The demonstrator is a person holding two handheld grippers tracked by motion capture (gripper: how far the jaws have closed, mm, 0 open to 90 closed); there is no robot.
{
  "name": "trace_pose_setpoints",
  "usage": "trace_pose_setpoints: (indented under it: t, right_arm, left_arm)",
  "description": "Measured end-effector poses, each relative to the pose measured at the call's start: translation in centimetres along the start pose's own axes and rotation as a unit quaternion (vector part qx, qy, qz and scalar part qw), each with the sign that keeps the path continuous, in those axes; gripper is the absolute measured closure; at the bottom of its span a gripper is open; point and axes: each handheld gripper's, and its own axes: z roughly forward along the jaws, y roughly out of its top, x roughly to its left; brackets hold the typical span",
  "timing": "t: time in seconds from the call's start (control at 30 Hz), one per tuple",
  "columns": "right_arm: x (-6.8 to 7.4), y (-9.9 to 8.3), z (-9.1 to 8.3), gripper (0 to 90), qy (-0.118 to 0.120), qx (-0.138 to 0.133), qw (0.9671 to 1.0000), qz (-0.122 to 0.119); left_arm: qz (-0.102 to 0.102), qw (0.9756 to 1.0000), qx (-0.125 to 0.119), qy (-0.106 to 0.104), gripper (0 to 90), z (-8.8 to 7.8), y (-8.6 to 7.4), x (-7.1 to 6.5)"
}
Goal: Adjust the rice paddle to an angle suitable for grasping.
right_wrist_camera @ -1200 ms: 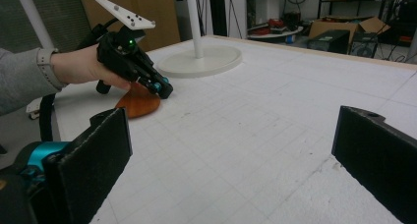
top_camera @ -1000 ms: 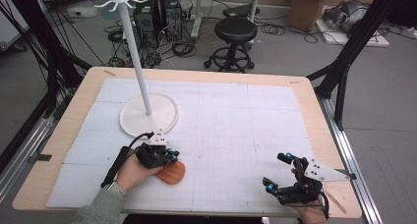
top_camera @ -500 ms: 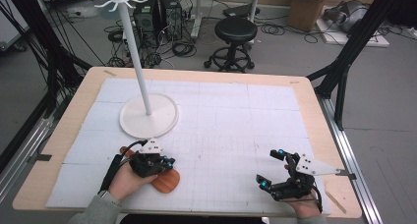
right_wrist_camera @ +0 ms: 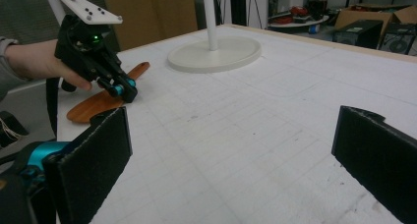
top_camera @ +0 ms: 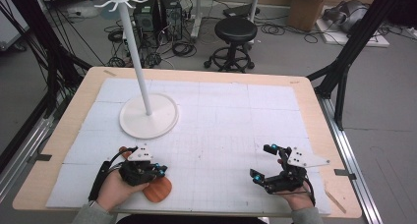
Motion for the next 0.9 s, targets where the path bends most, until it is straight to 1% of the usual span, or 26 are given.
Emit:
trace_pose_setpoints:
  t: [0.13,0.2,0.23,0.3,0.43,0.53,0.6,0.63,0.7,0.73,0.83,0.87,0.9]
  right_arm:
    - [-0.2,0.3,0.6,0.3,0.004,-0.003,1.0,0.0]
    - [-0.3,0.4,0.8,0.3,0.004,-0.005,1.0,-0.001]
    - [-0.5,0.5,1.1,0.3,0.003,-0.007,0.9999,-0.006]
    - [-0.5,0.6,1.2,0.3,0.005,-0.005,1.0,-0.002]
    - [-0.6,0.7,1.6,0.3,0.009,-0.004,0.9999,-0.006]
    - [-0.7,0.8,1.8,0.3,0.007,-0.006,0.9999,-0.008]
    - [-0.7,0.9,2.0,0.3,0.008,-0.008,0.9999,-0.01]
    - [-0.7,0.9,2.1,0.3,0.009,-0.004,0.9999,-0.009]
    - [-0.8,1.0,2.2,0.3,0.009,-0.004,0.9999,-0.011]
    - [-0.7,1.0,2.3,0.3,0.01,-0.001,0.9999,-0.01]
    - [-0.7,1.1,2.4,0.3,0.009,-0.003,0.9999,-0.012]
    - [-0.7,1.1,2.3,0.3,0.01,-0.003,0.9999,-0.012]
    - [-0.8,1.1,2.3,0.3,0.009,-0.004,0.9999,-0.012]
  left_arm:
    - [-0.002,1.0,0.002,0.002,89.6,-0.6,-0.6,-0.2]
    - [-0.001,1.0,0.003,0.007,89.6,-1.0,-0.9,-0.4]
    - [0.001,0.9999,0.004,0.011,89.6,-1.2,-1.0,-0.4]
    - [0.004,0.9998,0.004,0.017,89.6,-1.6,-1.3,-0.5]
    - [-0.002,0.9998,0.004,0.021,89.6,-2.4,-2.0,-0.5]
    - [0.002,0.9996,0.004,0.027,89.6,-3.0,-2.6,-0.7]
    - [0.0,0.9996,0.003,0.028,89.6,-3.4,-2.9,-0.7]
    - [0.0,0.9996,0.0,0.028,89.6,-3.7,-3.2,-0.7]
    - [0.002,0.9996,-0.002,0.029,89.5,-3.8,-3.2,-0.6]
    - [0.004,0.9994,-0.007,0.035,89.5,-3.9,-3.3,-0.5]
    - [-0.005,0.9983,-0.033,0.047,89.5,-5.1,-3.3,0.2]
    - [-0.013,0.9972,-0.044,0.059,89.6,-6.0,-3.4,0.9]
    - [-0.013,0.9972,-0.044,0.059,89.6,-6.0,-3.4,0.9]
